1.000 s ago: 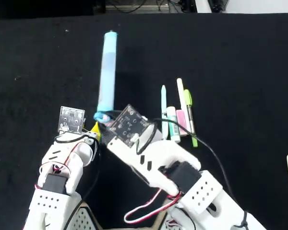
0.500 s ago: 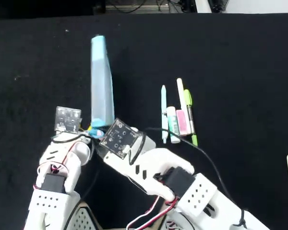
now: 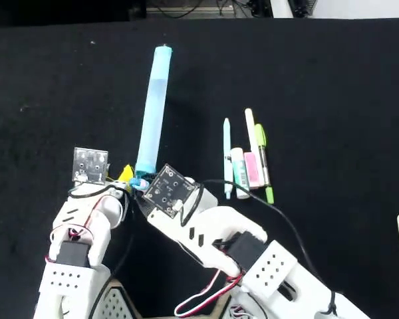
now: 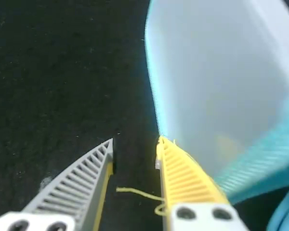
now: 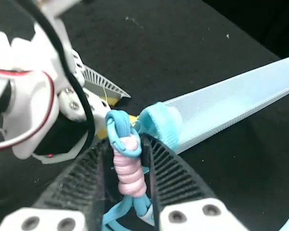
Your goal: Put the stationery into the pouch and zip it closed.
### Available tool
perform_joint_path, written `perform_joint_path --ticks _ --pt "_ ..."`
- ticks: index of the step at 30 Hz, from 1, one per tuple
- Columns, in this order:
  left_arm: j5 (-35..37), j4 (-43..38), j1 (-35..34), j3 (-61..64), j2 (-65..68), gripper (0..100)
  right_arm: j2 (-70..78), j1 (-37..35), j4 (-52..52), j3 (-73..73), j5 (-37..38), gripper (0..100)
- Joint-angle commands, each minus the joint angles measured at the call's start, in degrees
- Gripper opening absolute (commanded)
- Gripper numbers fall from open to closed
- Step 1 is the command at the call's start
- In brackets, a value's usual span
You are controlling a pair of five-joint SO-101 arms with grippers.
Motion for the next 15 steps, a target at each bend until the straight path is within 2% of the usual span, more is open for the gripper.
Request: perform_joint_path --ticks 1,4,8,15 --pt "0.6 -0.9 0.9 0.2 -0.1 15 -0.7 1.5 -2.5 -1.6 -0.4 1.1" --pt "0.6 -0.9 0.7 -0.1 -0.1 15 -0.7 1.3 -2.8 0.6 -0.4 1.1" --pt "0.6 0.5 -3.9 -2.6 -0.1 15 -0.7 1.2 -2.8 1.9 -0.4 1.1" --pt "0.4 15.2 -7.6 -14.3 -0.1 15 -0.7 -4.6 -2.8 2.1 -0.1 1.1"
